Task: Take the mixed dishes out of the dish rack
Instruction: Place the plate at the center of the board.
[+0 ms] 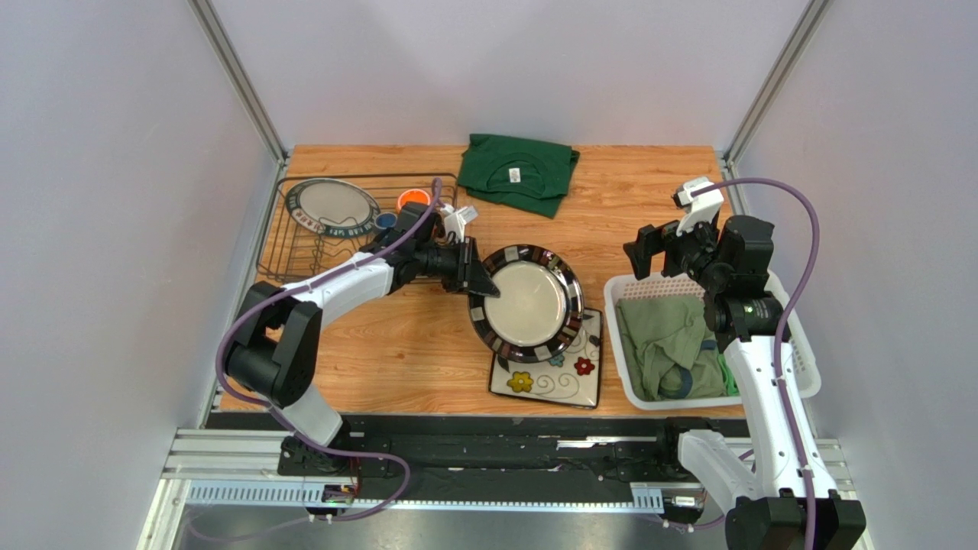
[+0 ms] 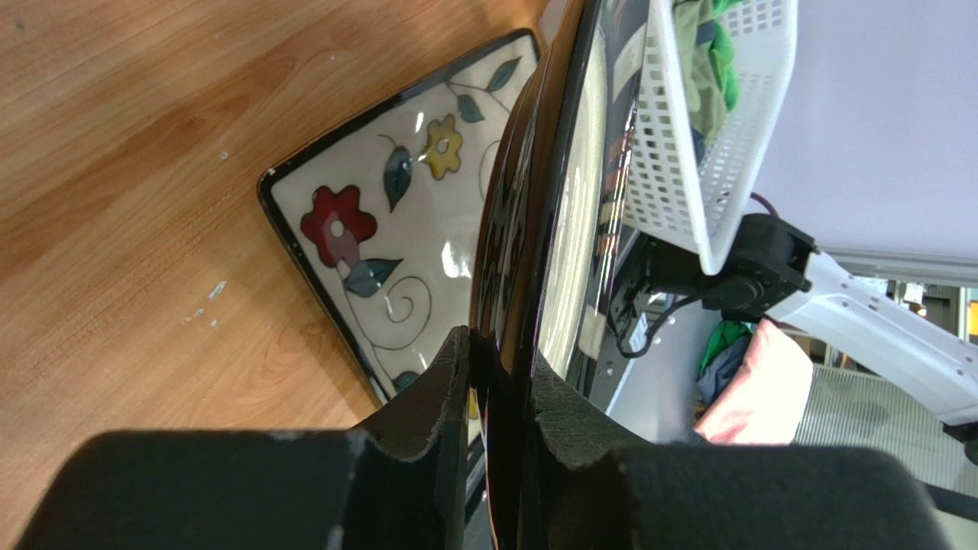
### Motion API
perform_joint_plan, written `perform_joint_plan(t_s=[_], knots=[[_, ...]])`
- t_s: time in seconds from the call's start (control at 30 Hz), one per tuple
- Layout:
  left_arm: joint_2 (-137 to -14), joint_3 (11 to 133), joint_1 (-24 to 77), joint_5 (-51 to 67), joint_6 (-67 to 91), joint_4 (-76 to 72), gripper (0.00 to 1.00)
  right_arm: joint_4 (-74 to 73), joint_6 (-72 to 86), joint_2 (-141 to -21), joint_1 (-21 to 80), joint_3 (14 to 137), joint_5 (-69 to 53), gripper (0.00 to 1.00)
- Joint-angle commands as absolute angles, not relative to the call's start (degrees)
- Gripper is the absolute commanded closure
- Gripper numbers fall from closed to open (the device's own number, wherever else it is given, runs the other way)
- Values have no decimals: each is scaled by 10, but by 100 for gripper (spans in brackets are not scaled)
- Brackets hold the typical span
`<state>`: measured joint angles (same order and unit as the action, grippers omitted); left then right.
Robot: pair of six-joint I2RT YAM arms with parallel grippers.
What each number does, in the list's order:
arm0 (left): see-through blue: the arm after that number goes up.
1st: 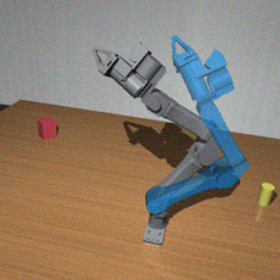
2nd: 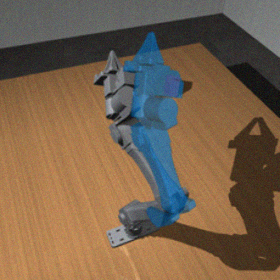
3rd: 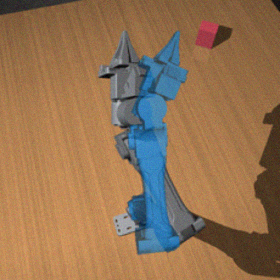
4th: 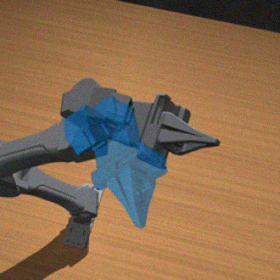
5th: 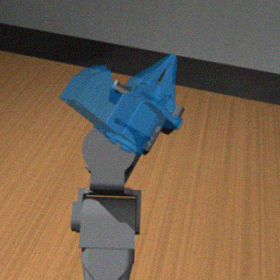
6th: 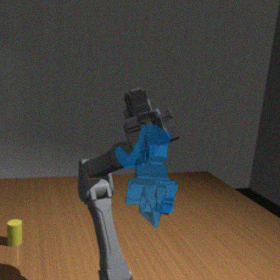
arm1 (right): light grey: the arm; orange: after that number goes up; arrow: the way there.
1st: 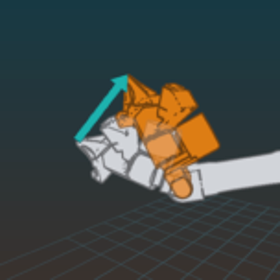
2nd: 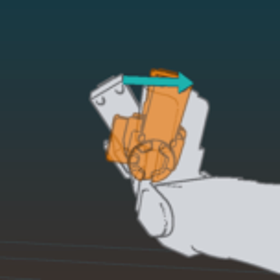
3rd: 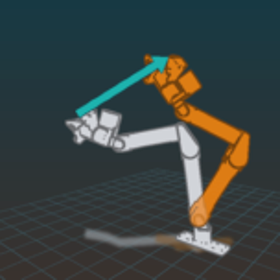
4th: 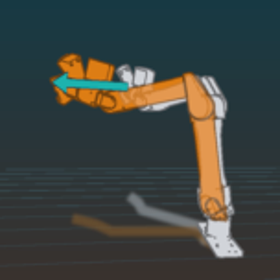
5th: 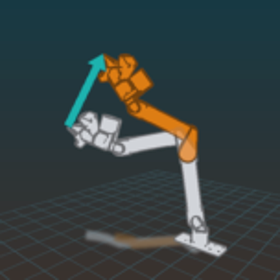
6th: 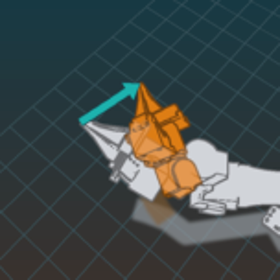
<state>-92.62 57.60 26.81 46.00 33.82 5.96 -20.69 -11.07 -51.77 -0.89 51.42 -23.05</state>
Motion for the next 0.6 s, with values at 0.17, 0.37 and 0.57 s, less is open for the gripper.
perform_joint_plan(t_s=[0.17, 0.37, 0.57], knots=[[-939, 613, 294, 501, 315, 37, 100, -198, -121, -516, -11, 521, -232, 1], [-955, 622, 316, 497, 296, 48, 100, -200, -121, -510, -11, 522, -235, 1], [-982, 635, 337, 497, 284, 63, 100, -199, -120, -510, -11, 521, -237, 1]])
